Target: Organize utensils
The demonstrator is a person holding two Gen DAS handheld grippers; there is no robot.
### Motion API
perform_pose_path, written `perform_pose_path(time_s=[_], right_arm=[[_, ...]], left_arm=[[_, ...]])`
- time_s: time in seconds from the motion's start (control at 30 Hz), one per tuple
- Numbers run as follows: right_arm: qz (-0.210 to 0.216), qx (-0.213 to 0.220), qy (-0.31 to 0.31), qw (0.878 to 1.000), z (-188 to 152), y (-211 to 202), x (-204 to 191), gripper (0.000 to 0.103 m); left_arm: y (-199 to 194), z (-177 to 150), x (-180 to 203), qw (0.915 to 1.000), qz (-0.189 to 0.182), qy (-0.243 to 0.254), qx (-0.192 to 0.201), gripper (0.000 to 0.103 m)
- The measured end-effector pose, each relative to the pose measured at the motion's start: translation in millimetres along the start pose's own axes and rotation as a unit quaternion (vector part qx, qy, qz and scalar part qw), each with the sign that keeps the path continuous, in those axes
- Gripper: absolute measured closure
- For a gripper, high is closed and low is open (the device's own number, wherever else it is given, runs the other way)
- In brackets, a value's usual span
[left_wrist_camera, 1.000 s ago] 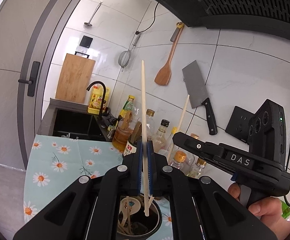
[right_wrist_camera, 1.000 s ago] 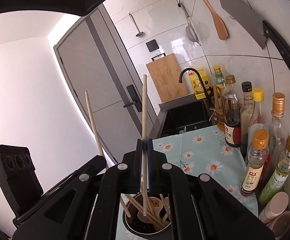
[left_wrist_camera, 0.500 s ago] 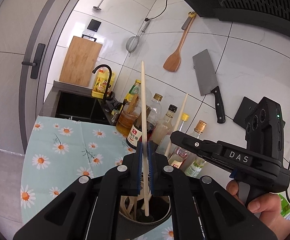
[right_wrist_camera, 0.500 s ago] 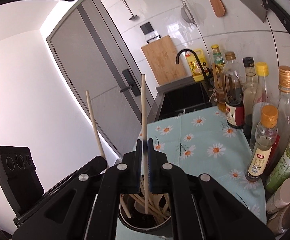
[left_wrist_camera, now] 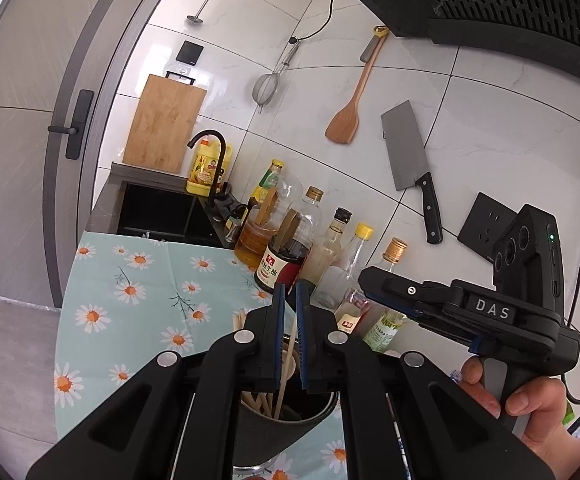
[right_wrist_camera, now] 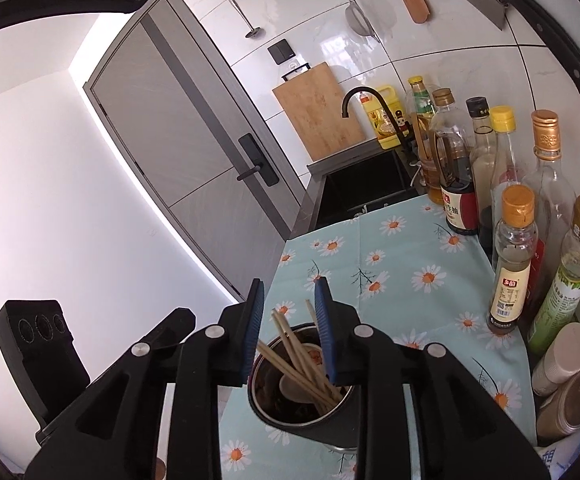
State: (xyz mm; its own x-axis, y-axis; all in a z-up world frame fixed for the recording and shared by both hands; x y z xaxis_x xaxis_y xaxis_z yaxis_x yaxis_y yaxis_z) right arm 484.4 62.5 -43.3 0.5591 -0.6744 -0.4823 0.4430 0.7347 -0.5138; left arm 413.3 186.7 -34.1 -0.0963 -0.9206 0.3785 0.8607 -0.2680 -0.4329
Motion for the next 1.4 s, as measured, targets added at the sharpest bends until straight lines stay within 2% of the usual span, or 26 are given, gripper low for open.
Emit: perform_pose_path(time_s=[0.03, 0.1, 0.13, 0.33, 0.37, 0.4, 0.47, 0.5, 0.6, 0.63, 0.67, 0.7, 0.8, 0.9, 1.23, 1.4], right_arm=[[0.002, 0.000, -0.001, 1.000, -2, -3, -2, 0.070], [0.004, 0.001, -0.003, 1.000, -6, -9, -6, 0.065], [0.004, 0.003, -0.005, 1.000, -8, -13, -8, 0.063], [-0.001, 0.005, -0.007, 1.000, -21, -35, -12, 0.044], [-0.001, 0.004, -0.011, 1.000, -25, -40, -14, 0.041], [-0.003, 0.004, -0.014, 1.000, -26, -43, -15, 0.037], [-0.007, 0.002, -0.023, 1.000, -32, -53, -19, 0.031], [-0.009, 0.002, -0.026, 1.000, -35, -57, -20, 0.025], [-0.016, 0.006, -0.042, 0.999, -45, -72, -27, 0.011], [-0.021, 0.009, -0.052, 0.998, -50, -78, -29, 0.009], [-0.030, 0.012, -0.061, 0.998, -54, -84, -31, 0.005], [-0.034, 0.014, -0.067, 0.997, -57, -88, -32, 0.005], [-0.050, 0.024, -0.100, 0.993, -70, -102, -37, 0.005], [-0.073, 0.024, -0.123, 0.989, -83, -115, -37, 0.005], [-0.082, 0.016, -0.160, 0.984, -123, -160, -30, 0.005], [-0.083, -0.013, -0.164, 0.983, -151, -172, -20, 0.005]], left_arm=[[-2, -1, 0, 1.0000, 0.000, -0.002, -0.002, 0.095], [-6, -4, -2, 0.9999, 0.012, -0.002, -0.008, 0.073], [-8, -5, -2, 0.9999, 0.013, -0.002, -0.007, 0.058], [-32, -15, 1, 0.9996, 0.027, 0.004, -0.010, 0.057], [-36, -16, 1, 0.9995, 0.029, 0.006, -0.010, 0.054], [-41, -18, 3, 0.9994, 0.031, 0.009, -0.009, 0.050], [-54, -23, 8, 0.9991, 0.036, 0.022, -0.007, 0.021], [-59, -25, 10, 0.9987, 0.041, 0.028, -0.008, 0.019], [-75, -34, 17, 0.9972, 0.053, 0.050, -0.016, 0.018], [-79, -37, 18, 0.9969, 0.055, 0.053, -0.021, 0.016], [-82, -40, 20, 0.9967, 0.055, 0.055, -0.026, 0.010], [-85, -43, 22, 0.9965, 0.055, 0.057, -0.029, 0.006], [-100, -53, 32, 0.9956, 0.051, 0.073, -0.030, 0.006], [-111, -65, 42, 0.9932, 0.066, 0.090, -0.035, 0.006], [-143, -108, 70, 0.9919, 0.095, 0.075, -0.039, 0.006], [-149, -137, 88, 0.9897, 0.117, 0.063, -0.053, 0.006]])
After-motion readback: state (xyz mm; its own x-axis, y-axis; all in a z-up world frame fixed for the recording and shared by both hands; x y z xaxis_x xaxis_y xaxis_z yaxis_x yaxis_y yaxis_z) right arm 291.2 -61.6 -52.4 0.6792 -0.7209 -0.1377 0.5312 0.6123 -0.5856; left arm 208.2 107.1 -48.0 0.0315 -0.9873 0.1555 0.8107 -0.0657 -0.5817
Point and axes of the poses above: each gripper's, at about its wrist camera, not at the fingertips, and y roughly the way its jaws point, x to its right, z to its top, the point moved 9 cm from there along y, roughly the way its jaws point, and after that the axes turned 8 degrees about -x, right-handed, at the moved point
